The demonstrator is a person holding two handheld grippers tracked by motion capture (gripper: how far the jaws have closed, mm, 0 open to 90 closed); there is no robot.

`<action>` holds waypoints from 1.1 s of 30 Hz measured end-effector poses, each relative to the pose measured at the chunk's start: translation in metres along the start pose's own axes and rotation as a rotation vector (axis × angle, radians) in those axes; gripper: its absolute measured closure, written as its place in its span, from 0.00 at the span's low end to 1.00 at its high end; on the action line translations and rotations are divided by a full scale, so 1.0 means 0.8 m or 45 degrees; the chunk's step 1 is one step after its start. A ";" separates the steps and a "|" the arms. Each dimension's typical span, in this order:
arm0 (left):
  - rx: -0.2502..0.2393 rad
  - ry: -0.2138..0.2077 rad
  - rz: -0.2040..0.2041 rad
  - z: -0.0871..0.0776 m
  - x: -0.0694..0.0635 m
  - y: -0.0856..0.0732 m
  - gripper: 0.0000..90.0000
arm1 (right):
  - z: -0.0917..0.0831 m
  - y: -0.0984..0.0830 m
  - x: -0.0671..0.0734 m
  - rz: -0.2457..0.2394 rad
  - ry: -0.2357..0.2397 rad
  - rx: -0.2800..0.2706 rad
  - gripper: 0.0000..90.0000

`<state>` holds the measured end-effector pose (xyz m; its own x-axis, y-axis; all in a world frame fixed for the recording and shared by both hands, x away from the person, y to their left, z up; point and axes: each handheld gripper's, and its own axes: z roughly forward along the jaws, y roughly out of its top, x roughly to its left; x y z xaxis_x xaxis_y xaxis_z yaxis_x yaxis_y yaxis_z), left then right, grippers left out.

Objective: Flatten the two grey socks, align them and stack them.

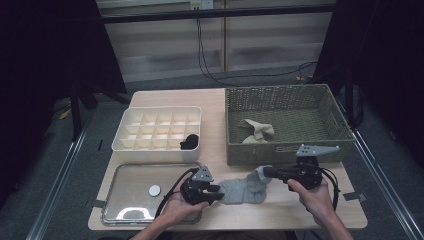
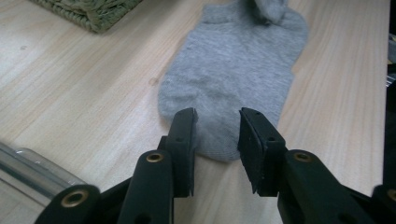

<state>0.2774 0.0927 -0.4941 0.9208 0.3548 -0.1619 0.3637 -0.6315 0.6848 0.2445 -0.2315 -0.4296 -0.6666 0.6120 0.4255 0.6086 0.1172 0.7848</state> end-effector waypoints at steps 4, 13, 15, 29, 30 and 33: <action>0.001 -0.004 0.011 0.002 0.002 -0.001 0.72 | 0.025 -0.001 0.002 -0.019 0.021 0.067 1.00; 0.003 -0.011 0.011 0.002 0.001 -0.001 0.72 | 0.093 0.008 0.011 -0.061 0.087 0.186 1.00; 0.004 -0.012 0.018 0.002 0.001 -0.001 0.71 | 0.105 0.006 0.011 -0.068 0.087 0.204 1.00; -0.096 -0.014 0.020 -0.017 0.001 0.009 0.71 | 0.104 -0.005 0.001 -0.039 0.009 0.191 0.87; -0.096 -0.005 0.017 -0.019 0.003 0.010 0.71 | 0.099 -0.006 0.000 -0.032 -0.001 0.191 0.87; -0.103 0.009 0.019 -0.024 0.007 0.013 0.71 | 0.086 -0.009 -0.002 -0.019 -0.039 0.174 0.87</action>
<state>0.2837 0.1016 -0.4742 0.9249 0.3510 -0.1462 0.3371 -0.5791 0.7423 0.2708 -0.1800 -0.4668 -0.6638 0.6326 0.3991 0.6534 0.2307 0.7211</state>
